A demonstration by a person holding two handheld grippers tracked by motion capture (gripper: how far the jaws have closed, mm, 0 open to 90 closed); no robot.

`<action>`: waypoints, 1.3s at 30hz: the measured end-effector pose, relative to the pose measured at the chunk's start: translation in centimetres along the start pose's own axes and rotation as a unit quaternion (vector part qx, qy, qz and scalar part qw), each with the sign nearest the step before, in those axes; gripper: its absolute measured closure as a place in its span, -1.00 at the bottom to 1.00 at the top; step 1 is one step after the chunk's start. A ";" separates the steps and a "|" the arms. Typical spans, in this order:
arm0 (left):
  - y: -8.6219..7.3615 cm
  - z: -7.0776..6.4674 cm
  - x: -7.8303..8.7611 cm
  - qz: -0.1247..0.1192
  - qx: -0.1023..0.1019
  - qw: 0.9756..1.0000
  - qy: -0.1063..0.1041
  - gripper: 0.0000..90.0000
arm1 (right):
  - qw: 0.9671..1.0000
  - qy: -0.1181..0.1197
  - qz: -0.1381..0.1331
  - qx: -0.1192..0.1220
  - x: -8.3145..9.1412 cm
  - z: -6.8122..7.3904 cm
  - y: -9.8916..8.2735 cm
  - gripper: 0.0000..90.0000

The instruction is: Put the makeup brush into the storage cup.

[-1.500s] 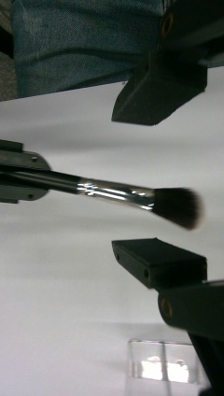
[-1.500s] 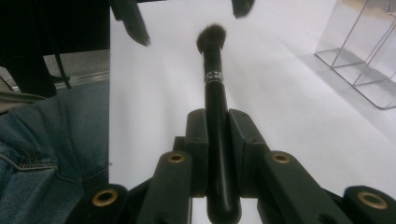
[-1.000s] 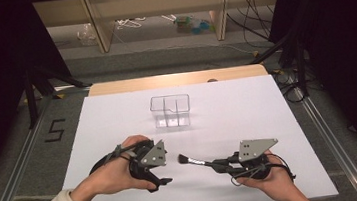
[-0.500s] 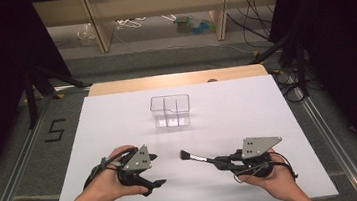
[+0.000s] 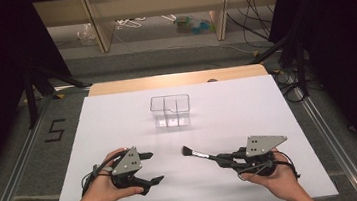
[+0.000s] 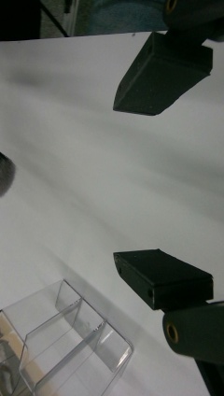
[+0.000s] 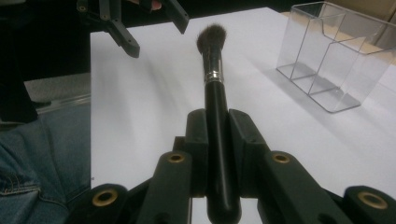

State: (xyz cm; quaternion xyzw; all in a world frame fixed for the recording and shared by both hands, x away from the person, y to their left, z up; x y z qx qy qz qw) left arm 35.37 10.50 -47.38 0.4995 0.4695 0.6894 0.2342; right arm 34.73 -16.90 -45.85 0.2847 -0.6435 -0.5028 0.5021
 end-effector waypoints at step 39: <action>1.2 0.3 0.1 -0.067 0.063 0.996 0.008 -0.50 | 0.994 -0.029 -0.105 -0.031 -0.9 -1.3 3.1 0.76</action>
Point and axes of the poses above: each handheld gripper's, and its own axes: x roughly backward along the jaws, y roughly out of its top, z roughly to its left, the point moved 7 cm from there along -x, roughly forward along the jaws, and after that the axes turned 5 degrees about -z, right-handed, at the moved point
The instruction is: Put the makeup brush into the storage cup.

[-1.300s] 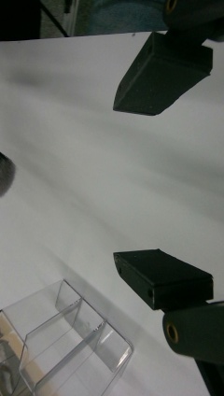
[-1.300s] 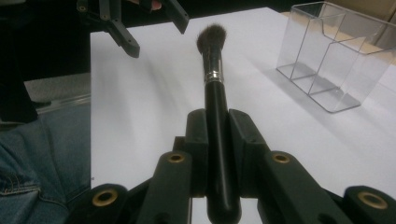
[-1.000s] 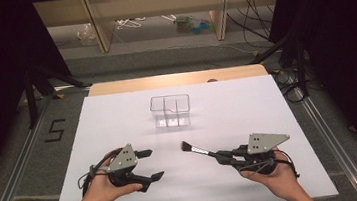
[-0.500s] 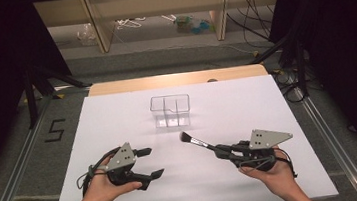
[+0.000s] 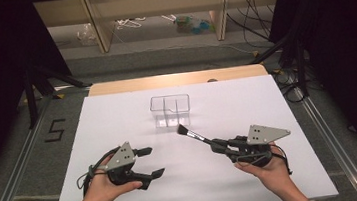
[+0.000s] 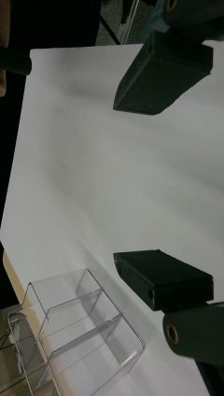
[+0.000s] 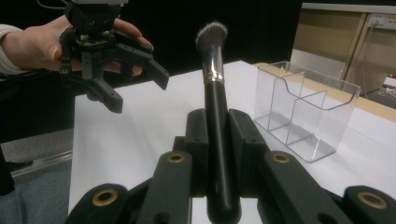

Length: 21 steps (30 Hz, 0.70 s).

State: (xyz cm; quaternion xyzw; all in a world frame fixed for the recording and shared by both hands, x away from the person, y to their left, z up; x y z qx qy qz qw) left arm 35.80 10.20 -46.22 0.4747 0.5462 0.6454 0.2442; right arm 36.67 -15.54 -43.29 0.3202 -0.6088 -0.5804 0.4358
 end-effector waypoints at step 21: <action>0.0 0.1 -0.1 -0.003 0.000 1.000 0.000 -0.51 | 1.000 0.002 -0.006 -0.006 -1.1 -0.2 0.5 0.76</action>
Point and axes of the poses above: each handheld gripper's, and its own axes: x roughly backward along the jaws, y roughly out of its top, z roughly to its left, the point moved 7 cm from there along -x, roughly forward along the jaws, and after that the axes turned 5 degrees about -z, right-handed, at the moved point
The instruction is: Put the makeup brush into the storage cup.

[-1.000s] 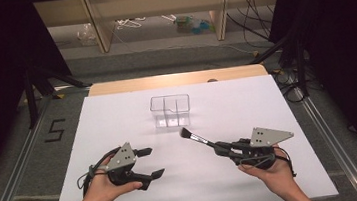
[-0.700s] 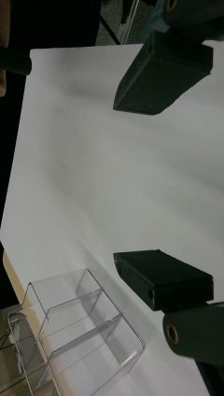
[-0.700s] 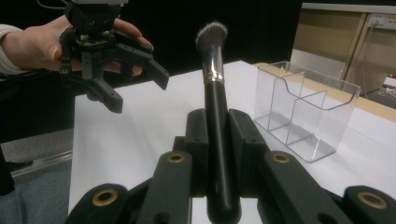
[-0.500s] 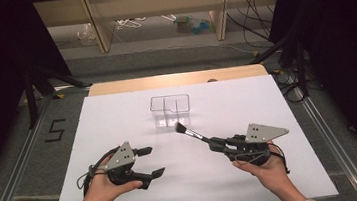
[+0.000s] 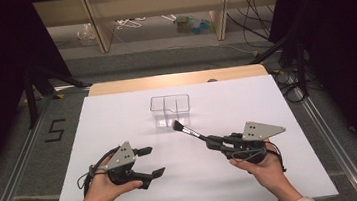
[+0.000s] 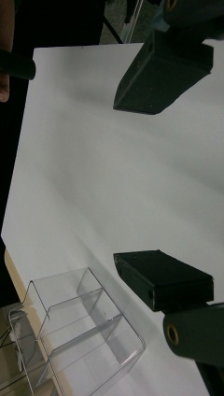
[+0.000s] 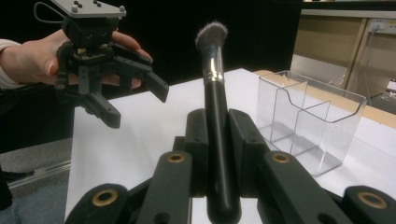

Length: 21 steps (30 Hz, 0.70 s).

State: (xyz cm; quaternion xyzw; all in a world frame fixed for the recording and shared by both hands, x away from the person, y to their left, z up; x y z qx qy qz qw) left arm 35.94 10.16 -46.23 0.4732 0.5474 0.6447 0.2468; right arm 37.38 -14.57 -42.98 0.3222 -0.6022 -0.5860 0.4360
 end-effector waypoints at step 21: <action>0.0 -0.4 -0.4 -0.002 0.011 1.000 -0.006 -0.51 | 1.000 0.006 -0.007 -0.008 -1.4 0.1 0.2 0.76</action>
Point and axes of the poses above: each handheld gripper's, and its own axes: x roughly backward along the jaws, y roughly out of its top, z roughly to its left, the point moved 7 cm from there along -x, roughly forward along the jaws, and after that the axes turned 5 degrees about -z, right-handed, at the moved point
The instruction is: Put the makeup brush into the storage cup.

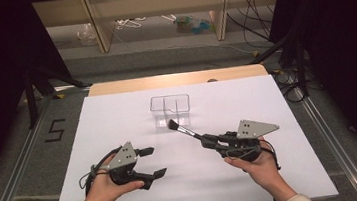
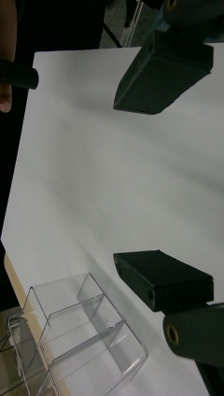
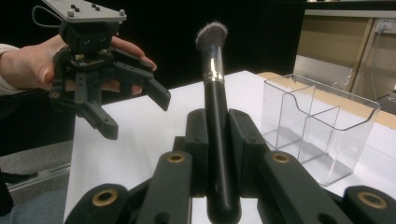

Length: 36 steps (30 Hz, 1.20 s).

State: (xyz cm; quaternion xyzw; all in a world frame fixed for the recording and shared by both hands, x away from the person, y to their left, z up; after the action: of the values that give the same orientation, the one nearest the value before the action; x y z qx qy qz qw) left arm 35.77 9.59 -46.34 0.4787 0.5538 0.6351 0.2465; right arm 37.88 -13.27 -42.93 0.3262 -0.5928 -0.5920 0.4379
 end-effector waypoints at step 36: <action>3.7 0.2 -2.7 -0.100 0.111 0.989 -0.020 -0.48 | 1.000 0.016 -0.006 0.012 -2.0 0.6 0.4 0.76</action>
State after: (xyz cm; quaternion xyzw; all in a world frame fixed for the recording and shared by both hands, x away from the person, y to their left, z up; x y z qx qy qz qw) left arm 37.85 6.46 -43.78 0.4574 0.6611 0.5324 0.2652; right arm 38.23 -11.14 -42.72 0.3444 -0.5905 -0.5825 0.4398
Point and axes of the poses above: each handheld gripper's, and its own axes: x roughly backward along the jaws, y roughly out of its top, z roughly to its left, the point moved 7 cm from there along -x, roughly forward along the jaws, and after that the axes turned 5 degrees about -z, right-handed, at the moved point
